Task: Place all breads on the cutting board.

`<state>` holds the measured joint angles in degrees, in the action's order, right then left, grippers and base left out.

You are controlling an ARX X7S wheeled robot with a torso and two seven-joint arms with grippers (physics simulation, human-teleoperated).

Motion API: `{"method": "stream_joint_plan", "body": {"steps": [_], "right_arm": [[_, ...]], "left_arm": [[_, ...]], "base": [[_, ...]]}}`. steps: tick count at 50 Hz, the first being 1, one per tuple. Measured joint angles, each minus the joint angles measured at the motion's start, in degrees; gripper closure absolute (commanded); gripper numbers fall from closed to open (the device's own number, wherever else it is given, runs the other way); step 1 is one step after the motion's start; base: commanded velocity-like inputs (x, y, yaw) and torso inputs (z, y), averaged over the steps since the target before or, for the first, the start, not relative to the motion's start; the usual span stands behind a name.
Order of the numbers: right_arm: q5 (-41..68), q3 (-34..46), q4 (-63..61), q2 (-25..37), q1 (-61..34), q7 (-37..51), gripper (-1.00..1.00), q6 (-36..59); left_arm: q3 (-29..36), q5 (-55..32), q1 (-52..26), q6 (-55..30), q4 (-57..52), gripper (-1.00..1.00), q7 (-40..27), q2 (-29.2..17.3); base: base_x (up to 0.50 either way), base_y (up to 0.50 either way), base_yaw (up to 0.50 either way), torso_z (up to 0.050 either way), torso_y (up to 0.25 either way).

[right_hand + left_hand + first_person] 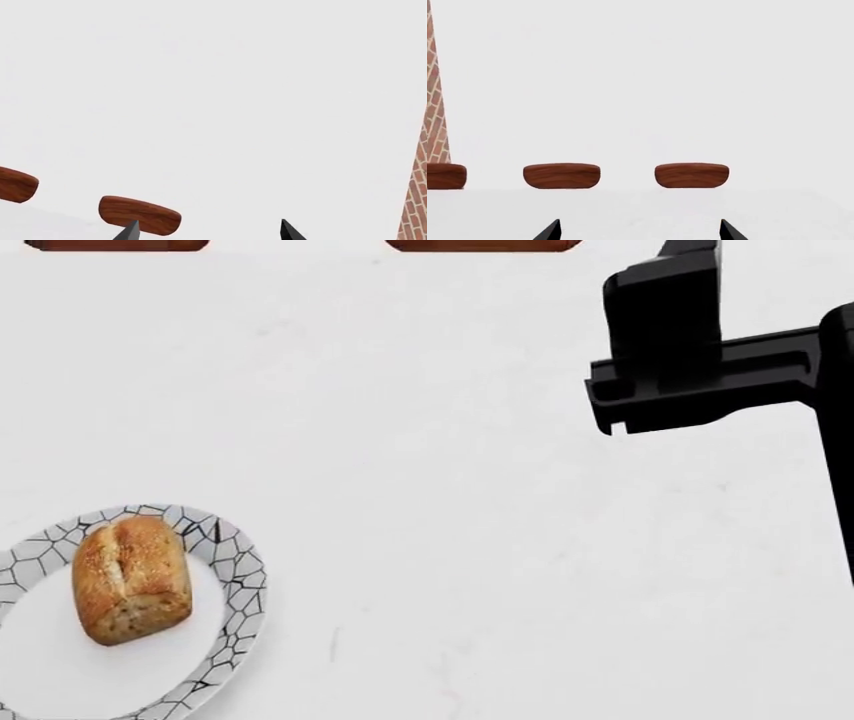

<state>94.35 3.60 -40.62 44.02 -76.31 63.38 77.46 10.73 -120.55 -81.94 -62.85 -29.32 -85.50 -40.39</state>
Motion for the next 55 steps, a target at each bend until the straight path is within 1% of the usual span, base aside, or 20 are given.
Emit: {"method": "stream_joint_plan", "body": {"steps": [8, 16, 24, 31, 34, 40, 46, 55], "right_arm": [[-0.41, -0.16, -0.38, 0.48, 0.91, -0.30, -1.00, -0.61], [-0.73, -0.10, -1.07, 0.85, 1.74, -0.51, -1.00, -1.08], [-1.26, 0.19, -1.62, 1.23, 2.25, -1.21, -1.00, -1.28], [-1.12, 0.60, -1.51, 1.61, 2.67, -0.94, -1.00, -1.45], [-0.54, 0.92, -1.02, 1.92, 2.86, -0.33, -1.00, -1.48], [0.40, 1.44, -0.17, 2.43, 3.48, 0.46, -1.00, -1.63], [1.31, 1.89, 0.50, 2.99, 3.52, 1.04, -1.00, -1.74], [1.36, 1.98, 1.00, 3.52, 4.00, 0.92, -1.00, -2.23]], "left_arm": [[3.11, -1.20, -3.27, 0.87, 1.22, -1.00, -0.84, 0.55], [5.90, -2.48, -6.04, 1.67, 2.82, -1.00, -1.41, 0.34], [8.24, -3.55, -8.06, 2.86, 4.26, -1.00, -1.67, -0.02], [12.11, -6.18, -11.41, 4.02, 7.05, -1.00, -2.52, -0.28], [15.10, -7.94, -13.83, 4.90, 8.97, -1.00, -2.94, -0.46], [23.97, -11.75, -21.01, 6.10, 15.54, -1.00, -3.34, -0.49], [31.35, -14.42, -27.52, 6.06, 23.77, -1.00, -2.85, 1.25], [39.71, -17.73, -33.99, 5.88, 36.29, -1.00, -2.12, 4.32]], "base": [[0.28, -0.11, 0.00, 0.000, 0.000], [0.02, 0.00, 0.00, 0.000, 0.000], [0.42, 0.00, 0.00, 0.000, 0.001], [0.33, 0.00, 0.00, 0.000, 0.000], [0.00, 0.00, 0.00, 0.000, 0.000], [0.00, 0.00, 0.00, 0.000, 0.000], [0.00, 0.00, 0.00, 0.000, 0.000], [0.00, 0.00, 0.00, 0.000, 0.000]]}}
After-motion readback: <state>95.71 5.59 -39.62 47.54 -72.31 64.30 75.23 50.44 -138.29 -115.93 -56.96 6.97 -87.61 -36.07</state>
